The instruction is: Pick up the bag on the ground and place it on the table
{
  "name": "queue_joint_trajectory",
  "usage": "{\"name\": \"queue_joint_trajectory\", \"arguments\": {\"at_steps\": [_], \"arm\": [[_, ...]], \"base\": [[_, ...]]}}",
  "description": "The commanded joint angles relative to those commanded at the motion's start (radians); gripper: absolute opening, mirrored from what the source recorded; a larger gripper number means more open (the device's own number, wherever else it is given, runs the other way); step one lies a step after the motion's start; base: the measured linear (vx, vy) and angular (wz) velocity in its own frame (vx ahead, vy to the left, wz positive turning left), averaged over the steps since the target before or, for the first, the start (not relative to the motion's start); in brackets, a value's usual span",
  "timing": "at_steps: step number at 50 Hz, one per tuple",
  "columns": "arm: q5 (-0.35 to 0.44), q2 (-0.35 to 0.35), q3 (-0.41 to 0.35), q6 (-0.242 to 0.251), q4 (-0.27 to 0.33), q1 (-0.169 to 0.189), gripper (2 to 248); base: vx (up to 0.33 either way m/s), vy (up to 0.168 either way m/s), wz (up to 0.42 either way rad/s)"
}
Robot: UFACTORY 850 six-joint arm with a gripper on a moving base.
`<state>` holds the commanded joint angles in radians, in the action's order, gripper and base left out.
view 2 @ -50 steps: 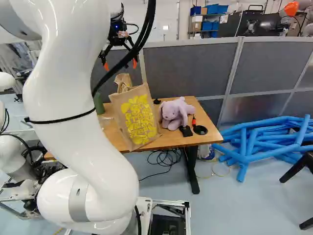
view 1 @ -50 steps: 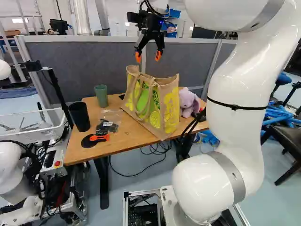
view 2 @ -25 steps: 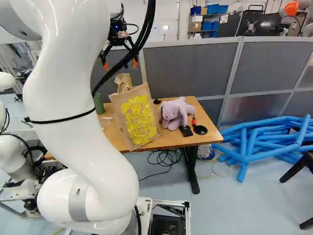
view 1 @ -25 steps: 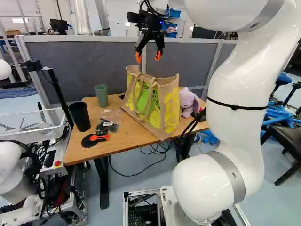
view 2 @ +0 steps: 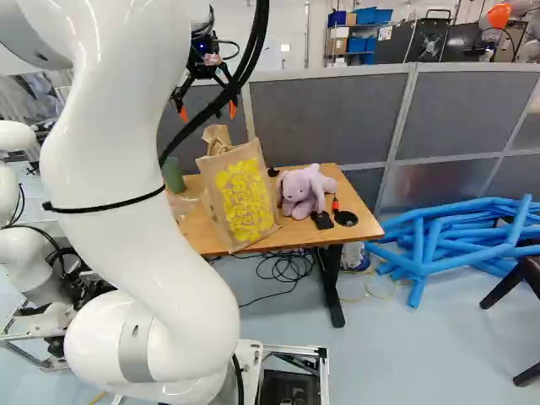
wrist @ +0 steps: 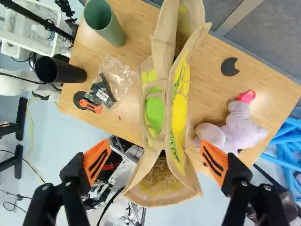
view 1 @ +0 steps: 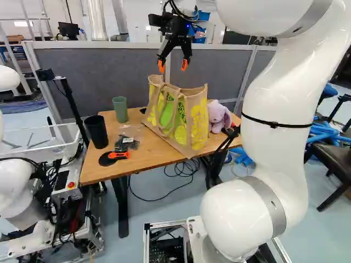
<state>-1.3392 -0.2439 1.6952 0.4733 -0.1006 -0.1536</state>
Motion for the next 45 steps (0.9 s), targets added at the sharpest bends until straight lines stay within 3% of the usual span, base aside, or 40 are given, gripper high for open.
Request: {"name": "queue_joint_trajectory", "arguments": {"at_steps": [19,45], "arm": [[0.000,0.000,0.000,0.000,0.000,0.000,247],[0.000,0.000,0.000,0.000,0.000,0.000,247]], "base": [[-0.157,0.046,0.006],[-0.166,0.002,0.020]]}}
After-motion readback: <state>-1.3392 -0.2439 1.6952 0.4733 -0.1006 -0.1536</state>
